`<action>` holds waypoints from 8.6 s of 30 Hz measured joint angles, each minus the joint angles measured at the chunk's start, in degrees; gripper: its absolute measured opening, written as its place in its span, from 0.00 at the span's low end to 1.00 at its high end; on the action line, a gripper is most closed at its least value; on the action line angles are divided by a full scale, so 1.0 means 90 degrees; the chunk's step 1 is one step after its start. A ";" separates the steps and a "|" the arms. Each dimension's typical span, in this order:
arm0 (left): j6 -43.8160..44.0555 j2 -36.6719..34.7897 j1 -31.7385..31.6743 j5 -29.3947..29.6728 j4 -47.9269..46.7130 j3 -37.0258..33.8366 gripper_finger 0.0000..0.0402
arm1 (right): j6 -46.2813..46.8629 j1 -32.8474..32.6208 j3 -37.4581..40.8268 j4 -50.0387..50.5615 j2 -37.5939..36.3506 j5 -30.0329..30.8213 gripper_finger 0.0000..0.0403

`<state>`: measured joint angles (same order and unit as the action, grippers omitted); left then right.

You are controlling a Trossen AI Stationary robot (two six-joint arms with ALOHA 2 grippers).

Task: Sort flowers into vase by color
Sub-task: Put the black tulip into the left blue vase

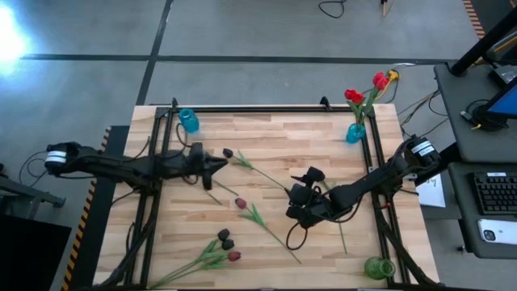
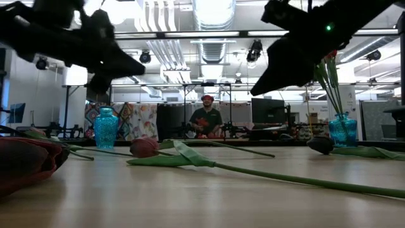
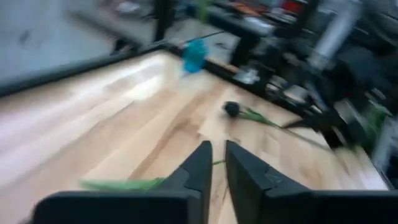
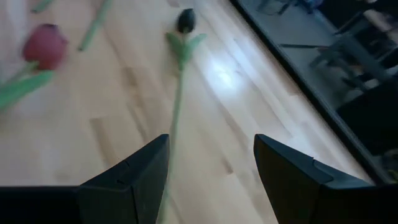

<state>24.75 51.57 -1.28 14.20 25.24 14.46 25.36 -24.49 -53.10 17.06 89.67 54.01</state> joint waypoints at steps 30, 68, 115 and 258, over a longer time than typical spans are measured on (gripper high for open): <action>0.7146 0.4715 0.0974 0.4343 -0.2903 0.3794 0.34 | 0.1011 -0.1104 0.0620 0.0854 -0.2033 -0.0239 0.56; 1.1327 0.7269 0.0416 0.1527 -0.7804 0.7952 0.34 | 0.1203 -0.1627 0.0624 0.1746 -0.3279 -0.0910 0.56; 0.8407 0.6468 -0.0616 0.2940 -0.8814 0.7584 0.00 | 0.1418 -0.1908 0.0626 0.1749 -0.3286 -0.1718 0.56; -0.1091 0.1270 -0.4736 0.3761 -0.3451 0.2801 0.37 | 0.0510 -0.2193 0.0877 0.0160 -0.2701 0.0678 0.56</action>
<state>14.93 63.00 -43.90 48.05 -5.82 39.67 29.95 -44.23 -45.21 18.50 65.36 60.12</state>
